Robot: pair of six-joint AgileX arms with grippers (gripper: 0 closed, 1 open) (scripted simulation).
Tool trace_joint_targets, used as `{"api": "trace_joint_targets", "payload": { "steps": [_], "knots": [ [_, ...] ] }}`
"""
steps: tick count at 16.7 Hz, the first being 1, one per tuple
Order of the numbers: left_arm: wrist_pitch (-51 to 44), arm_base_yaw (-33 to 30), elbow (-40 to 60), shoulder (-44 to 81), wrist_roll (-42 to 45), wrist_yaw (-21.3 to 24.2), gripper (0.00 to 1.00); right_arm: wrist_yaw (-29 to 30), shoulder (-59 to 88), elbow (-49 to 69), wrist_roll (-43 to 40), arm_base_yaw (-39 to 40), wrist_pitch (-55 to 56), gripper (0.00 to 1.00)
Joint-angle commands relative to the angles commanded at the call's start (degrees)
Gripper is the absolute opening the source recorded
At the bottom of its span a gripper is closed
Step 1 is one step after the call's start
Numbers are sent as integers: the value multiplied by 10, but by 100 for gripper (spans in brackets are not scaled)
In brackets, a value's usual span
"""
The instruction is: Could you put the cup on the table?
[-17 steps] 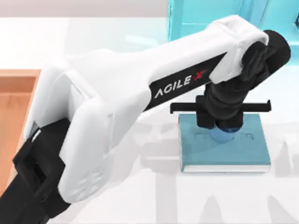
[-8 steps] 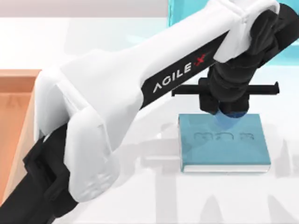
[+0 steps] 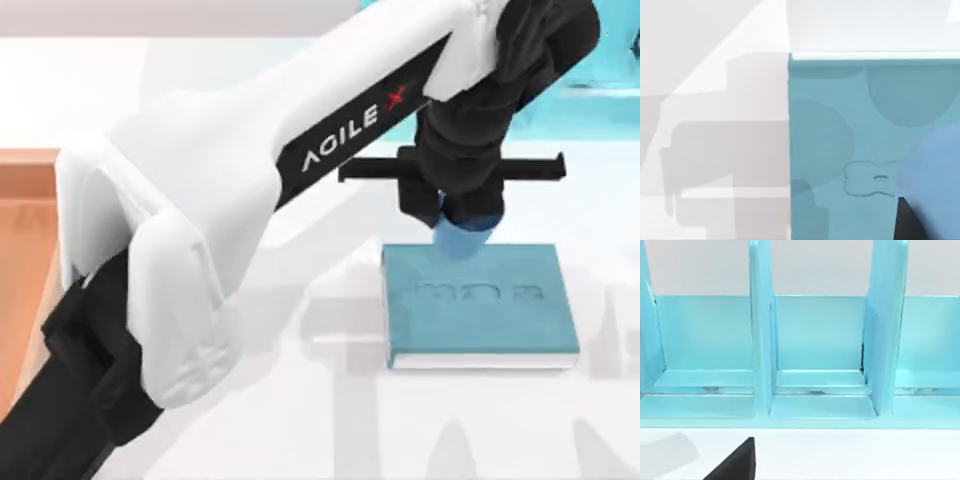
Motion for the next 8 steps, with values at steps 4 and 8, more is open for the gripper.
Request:
{"api": "trace_joint_targets", "payload": {
  "steps": [4, 8],
  "knots": [
    [-58, 94, 53, 18, 87, 49, 0, 0, 0, 0, 0, 0, 0, 100],
    [-91, 148, 86, 25, 139, 81, 0, 0, 0, 0, 0, 0, 0, 100]
  ]
}}
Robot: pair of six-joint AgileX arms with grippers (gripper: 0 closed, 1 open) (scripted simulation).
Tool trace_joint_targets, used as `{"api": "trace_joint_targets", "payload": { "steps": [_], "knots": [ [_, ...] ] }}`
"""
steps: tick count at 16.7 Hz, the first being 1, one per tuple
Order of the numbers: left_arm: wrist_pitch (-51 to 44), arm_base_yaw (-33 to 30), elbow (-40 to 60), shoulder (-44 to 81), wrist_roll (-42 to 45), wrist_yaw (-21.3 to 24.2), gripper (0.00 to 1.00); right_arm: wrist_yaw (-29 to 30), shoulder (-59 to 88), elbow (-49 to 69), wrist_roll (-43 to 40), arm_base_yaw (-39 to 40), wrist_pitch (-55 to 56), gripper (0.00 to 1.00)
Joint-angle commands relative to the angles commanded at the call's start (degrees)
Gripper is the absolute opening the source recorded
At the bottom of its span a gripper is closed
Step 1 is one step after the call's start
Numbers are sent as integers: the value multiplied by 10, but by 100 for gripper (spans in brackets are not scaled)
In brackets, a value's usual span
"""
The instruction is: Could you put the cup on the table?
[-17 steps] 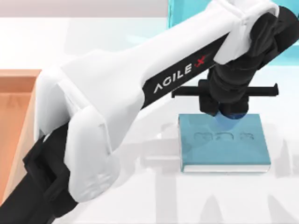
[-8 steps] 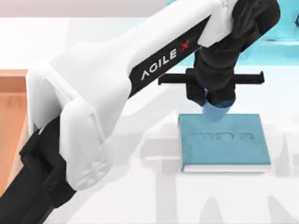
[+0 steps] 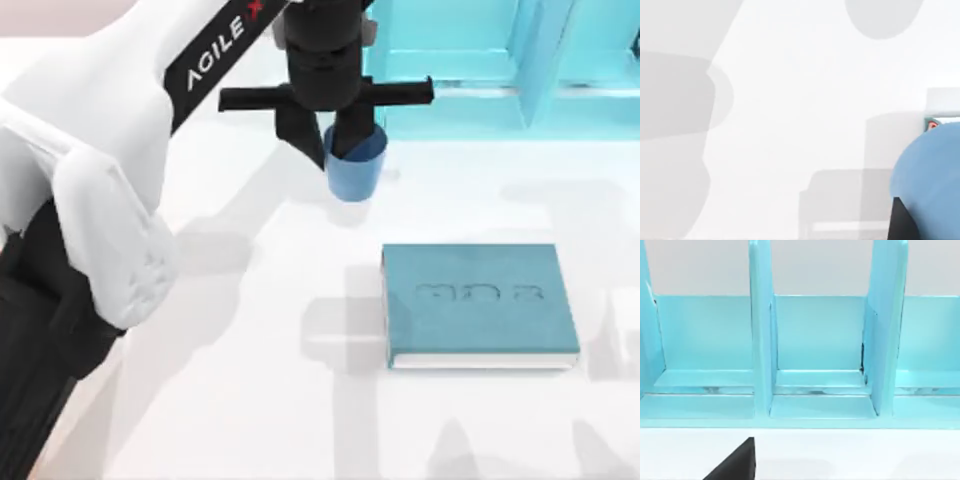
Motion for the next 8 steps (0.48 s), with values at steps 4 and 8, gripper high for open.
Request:
{"api": "trace_joint_targets", "payload": {
  "steps": [4, 8],
  "knots": [
    [2, -2, -3, 0, 0, -2, 0, 0, 0, 0, 0, 0, 0, 100],
    [52, -1, -66, -15, -3, -3, 0, 0, 0, 0, 0, 0, 0, 100]
  ]
}}
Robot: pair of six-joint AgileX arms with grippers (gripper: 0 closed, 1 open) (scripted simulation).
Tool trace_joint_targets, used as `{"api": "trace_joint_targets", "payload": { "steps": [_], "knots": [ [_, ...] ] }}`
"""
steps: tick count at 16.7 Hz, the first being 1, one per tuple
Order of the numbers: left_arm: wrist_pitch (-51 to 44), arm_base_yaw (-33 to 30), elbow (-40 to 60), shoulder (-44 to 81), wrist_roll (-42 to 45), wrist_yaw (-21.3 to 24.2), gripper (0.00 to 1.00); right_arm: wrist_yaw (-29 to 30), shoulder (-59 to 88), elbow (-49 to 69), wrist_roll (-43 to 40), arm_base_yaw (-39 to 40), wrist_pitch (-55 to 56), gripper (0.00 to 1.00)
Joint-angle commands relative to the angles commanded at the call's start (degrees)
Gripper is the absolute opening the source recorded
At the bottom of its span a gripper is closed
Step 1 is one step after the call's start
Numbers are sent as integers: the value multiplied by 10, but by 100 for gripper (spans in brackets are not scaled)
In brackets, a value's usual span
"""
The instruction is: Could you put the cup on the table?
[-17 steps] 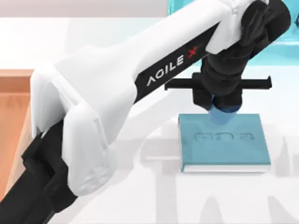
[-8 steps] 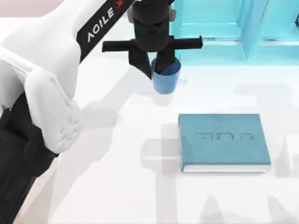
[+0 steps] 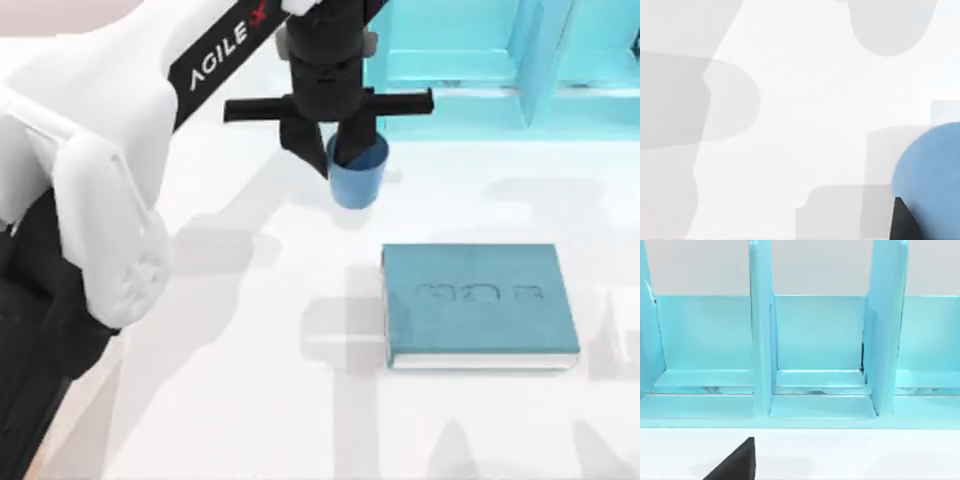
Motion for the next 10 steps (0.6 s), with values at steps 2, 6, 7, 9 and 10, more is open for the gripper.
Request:
{"api": "trace_joint_targets", "payload": {
  "steps": [2, 6, 7, 9, 10],
  "knots": [
    [41, -1, -49, -13, -2, 1, 0, 0, 0, 0, 0, 0, 0, 100],
    [120, -5, -150, -32, -5, 1, 0, 0, 0, 0, 0, 0, 0, 100],
    [132, -7, -166, -34, -6, 2, 0, 0, 0, 0, 0, 0, 0, 100],
    [142, -8, -179, -35, -6, 2, 0, 0, 0, 0, 0, 0, 0, 100],
    [142, -8, -179, -35, -6, 2, 0, 0, 0, 0, 0, 0, 0, 100]
  ]
}}
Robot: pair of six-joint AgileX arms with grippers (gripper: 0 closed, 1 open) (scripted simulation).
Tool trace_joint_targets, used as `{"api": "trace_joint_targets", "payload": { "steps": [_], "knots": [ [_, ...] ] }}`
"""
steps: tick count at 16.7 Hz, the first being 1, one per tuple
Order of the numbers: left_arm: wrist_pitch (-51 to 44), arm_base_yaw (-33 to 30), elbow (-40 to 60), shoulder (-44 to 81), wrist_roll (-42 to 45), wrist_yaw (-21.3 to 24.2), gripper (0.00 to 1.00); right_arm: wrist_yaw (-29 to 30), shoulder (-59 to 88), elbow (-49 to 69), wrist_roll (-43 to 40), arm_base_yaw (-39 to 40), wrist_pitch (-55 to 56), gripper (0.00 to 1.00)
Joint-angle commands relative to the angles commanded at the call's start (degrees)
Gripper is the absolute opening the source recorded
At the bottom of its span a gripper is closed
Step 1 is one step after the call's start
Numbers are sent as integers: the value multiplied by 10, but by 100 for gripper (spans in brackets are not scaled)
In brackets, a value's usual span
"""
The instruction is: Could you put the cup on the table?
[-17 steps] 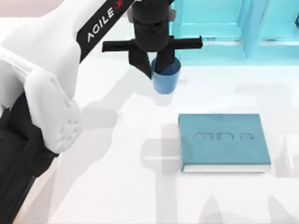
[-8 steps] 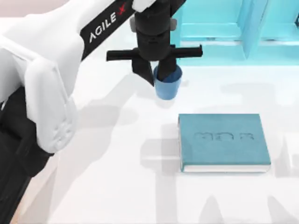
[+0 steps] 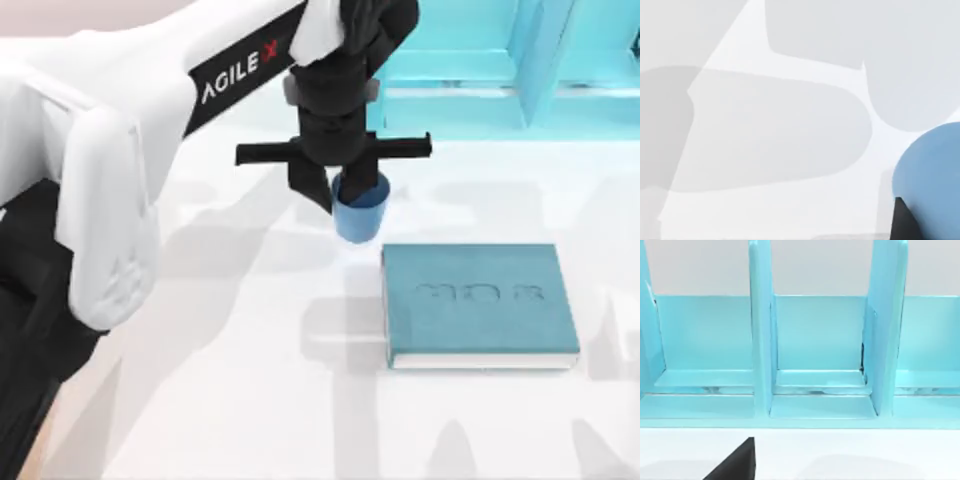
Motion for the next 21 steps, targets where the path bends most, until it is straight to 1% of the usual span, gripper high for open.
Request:
{"api": "trace_joint_targets", "payload": {
  "steps": [2, 15, 16, 21],
  "knots": [
    [0, 0, 0, 0, 0, 0, 0, 0, 0, 0, 0, 0, 0, 100],
    [0, 0, 0, 0, 0, 0, 98, 0, 0, 0, 0, 0, 0, 100],
    [0, 0, 0, 0, 0, 0, 100, 0, 0, 0, 0, 0, 0, 100],
    [0, 0, 0, 0, 0, 0, 100, 0, 0, 0, 0, 0, 0, 100]
  ]
}}
